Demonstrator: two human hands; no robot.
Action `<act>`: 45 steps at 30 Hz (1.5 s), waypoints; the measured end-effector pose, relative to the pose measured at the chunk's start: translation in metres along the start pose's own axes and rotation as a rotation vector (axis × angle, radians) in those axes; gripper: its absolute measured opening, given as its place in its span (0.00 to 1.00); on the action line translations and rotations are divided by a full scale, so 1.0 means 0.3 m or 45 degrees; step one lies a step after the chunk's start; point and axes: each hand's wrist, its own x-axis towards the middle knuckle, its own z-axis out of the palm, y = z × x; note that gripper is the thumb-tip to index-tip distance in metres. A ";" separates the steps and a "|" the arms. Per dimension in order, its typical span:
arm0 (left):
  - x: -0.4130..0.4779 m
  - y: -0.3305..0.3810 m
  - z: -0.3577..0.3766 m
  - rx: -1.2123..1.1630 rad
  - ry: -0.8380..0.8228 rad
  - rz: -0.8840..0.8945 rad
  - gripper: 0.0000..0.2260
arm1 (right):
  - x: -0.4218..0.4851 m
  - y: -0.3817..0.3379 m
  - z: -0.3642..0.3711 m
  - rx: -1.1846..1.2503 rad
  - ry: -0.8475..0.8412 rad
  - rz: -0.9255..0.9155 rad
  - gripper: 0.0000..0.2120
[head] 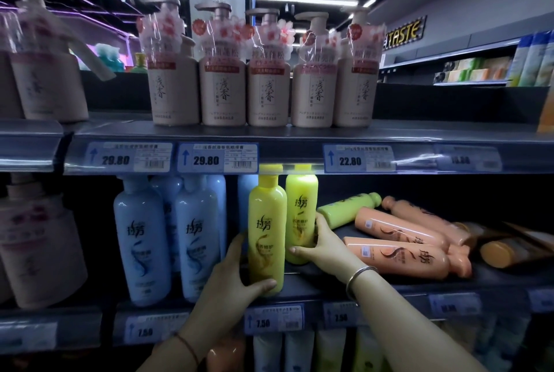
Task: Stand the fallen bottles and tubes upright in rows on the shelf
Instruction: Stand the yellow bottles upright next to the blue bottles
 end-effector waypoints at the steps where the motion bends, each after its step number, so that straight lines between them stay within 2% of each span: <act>1: 0.004 -0.003 0.000 0.021 0.008 -0.004 0.41 | 0.001 0.007 0.000 -0.013 0.001 0.004 0.37; 3: 0.012 0.001 0.008 0.053 0.018 -0.012 0.39 | 0.009 0.016 0.008 -0.002 0.021 -0.004 0.36; 7: 0.015 0.036 0.047 0.072 0.008 0.002 0.30 | 0.044 0.019 0.023 0.078 0.001 -0.031 0.34; 12: 0.031 0.052 0.102 0.051 0.021 -0.018 0.28 | 0.085 0.017 0.017 0.006 -0.045 -0.030 0.37; 18: 0.040 0.054 0.135 0.048 0.047 -0.002 0.26 | 0.123 0.057 0.027 -0.069 -0.040 -0.022 0.30; 31: 0.034 0.041 0.168 0.065 0.129 0.022 0.30 | 0.148 0.083 0.032 -0.065 -0.108 -0.035 0.28; 35: 0.037 0.041 0.174 0.059 0.124 0.019 0.34 | 0.153 0.057 0.026 -0.188 -0.130 -0.004 0.15; 39: 0.029 0.043 0.178 0.052 0.121 0.054 0.31 | 0.163 0.066 0.017 -0.187 -0.164 -0.037 0.17; 45: 0.018 0.050 0.176 0.078 0.140 0.085 0.31 | 0.085 0.038 0.001 0.150 -0.142 -0.007 0.24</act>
